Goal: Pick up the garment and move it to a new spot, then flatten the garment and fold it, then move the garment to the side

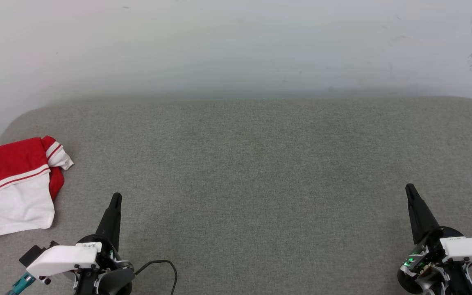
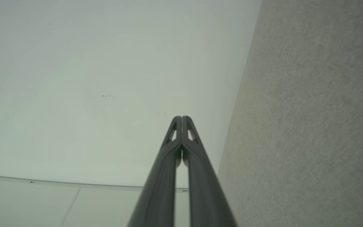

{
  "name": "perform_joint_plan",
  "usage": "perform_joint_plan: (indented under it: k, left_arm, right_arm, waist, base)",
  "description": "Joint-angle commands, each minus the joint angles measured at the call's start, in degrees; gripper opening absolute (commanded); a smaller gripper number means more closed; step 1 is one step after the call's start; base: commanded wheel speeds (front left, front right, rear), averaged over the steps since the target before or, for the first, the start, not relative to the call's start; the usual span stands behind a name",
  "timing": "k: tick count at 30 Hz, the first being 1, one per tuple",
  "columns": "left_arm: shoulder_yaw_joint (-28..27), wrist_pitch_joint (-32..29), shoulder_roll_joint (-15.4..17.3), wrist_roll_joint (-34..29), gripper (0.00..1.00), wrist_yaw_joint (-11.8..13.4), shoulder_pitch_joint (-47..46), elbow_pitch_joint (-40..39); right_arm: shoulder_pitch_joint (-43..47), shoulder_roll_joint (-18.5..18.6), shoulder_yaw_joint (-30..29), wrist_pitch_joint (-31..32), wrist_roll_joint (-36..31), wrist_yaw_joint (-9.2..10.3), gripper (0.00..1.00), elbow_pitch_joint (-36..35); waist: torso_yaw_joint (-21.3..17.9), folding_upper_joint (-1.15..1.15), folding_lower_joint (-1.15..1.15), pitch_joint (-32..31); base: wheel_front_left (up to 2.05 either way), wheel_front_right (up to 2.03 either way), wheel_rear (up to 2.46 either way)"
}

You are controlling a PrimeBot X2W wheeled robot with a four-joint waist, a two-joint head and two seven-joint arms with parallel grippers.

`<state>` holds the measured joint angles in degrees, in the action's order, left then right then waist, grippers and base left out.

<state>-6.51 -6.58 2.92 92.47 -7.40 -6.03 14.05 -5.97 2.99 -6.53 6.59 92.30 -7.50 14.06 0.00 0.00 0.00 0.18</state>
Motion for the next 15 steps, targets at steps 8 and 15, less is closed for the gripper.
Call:
perform_joint_plan:
  k: [8,15]
  left_arm:
    - [-0.1,-0.1,-0.1,-0.2,0.00,-0.2,-0.5,0.1]
    - [-0.1,-0.1,-0.1,-0.2,0.00,-0.2,-0.5,0.1]
  right_arm:
    - [-0.6,-0.2,0.0,0.0,0.2,0.02,0.00,0.0]
    - [-0.6,-0.2,0.0,0.0,0.2,0.02,0.00,0.0]
  waist:
    - [0.0,0.00,0.00,0.0]
    - [0.0,0.00,0.00,0.0]
  base:
    - [0.00,0.00,0.00]
    - [0.00,0.00,0.00]
